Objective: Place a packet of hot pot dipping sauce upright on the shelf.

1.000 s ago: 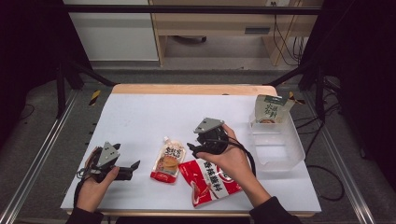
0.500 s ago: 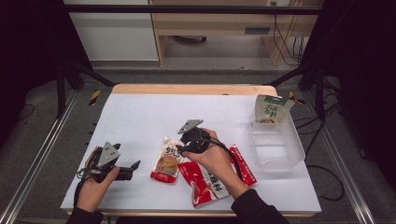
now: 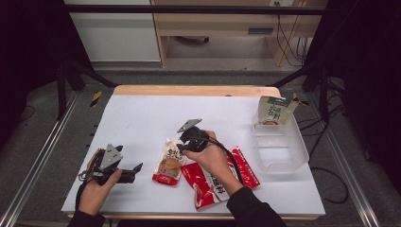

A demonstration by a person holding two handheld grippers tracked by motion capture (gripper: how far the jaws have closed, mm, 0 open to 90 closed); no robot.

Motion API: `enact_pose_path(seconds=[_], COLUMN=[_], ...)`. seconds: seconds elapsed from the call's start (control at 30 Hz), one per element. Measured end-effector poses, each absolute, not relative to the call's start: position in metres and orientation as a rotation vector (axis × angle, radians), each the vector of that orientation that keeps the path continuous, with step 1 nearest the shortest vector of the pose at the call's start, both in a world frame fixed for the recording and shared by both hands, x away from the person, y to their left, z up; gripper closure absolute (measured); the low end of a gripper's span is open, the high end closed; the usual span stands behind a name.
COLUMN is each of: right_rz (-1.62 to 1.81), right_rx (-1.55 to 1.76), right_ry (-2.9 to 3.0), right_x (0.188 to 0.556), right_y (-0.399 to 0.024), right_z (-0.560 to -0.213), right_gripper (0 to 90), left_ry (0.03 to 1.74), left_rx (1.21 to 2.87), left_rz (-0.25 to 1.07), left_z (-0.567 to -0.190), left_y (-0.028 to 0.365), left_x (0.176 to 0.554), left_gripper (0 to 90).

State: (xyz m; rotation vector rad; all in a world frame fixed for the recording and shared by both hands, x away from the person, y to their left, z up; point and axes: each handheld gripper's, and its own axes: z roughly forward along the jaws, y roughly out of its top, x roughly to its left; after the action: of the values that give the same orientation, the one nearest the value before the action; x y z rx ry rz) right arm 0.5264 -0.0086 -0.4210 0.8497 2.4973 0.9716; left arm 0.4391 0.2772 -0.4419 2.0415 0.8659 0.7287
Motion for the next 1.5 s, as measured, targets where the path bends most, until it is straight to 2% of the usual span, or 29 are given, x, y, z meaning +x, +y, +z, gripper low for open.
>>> enact_pose_path(seconds=[0.7, 1.5], right_rz=[0.959, 0.914], right_rx=[0.884, 0.963], right_ry=[2.489, 2.553], right_x=[0.536, 0.541], right_y=[-0.001, 0.003], right_z=[-0.434, -0.457], right_gripper=[60.5, 58.9], left_ry=[0.861, 0.858], left_rx=[2.053, 2.055], left_rz=[0.734, 0.730], left_z=[-0.442, -0.442], left_y=[0.277, 0.276], left_x=[0.439, 0.439], left_gripper=[4.5, 4.5])
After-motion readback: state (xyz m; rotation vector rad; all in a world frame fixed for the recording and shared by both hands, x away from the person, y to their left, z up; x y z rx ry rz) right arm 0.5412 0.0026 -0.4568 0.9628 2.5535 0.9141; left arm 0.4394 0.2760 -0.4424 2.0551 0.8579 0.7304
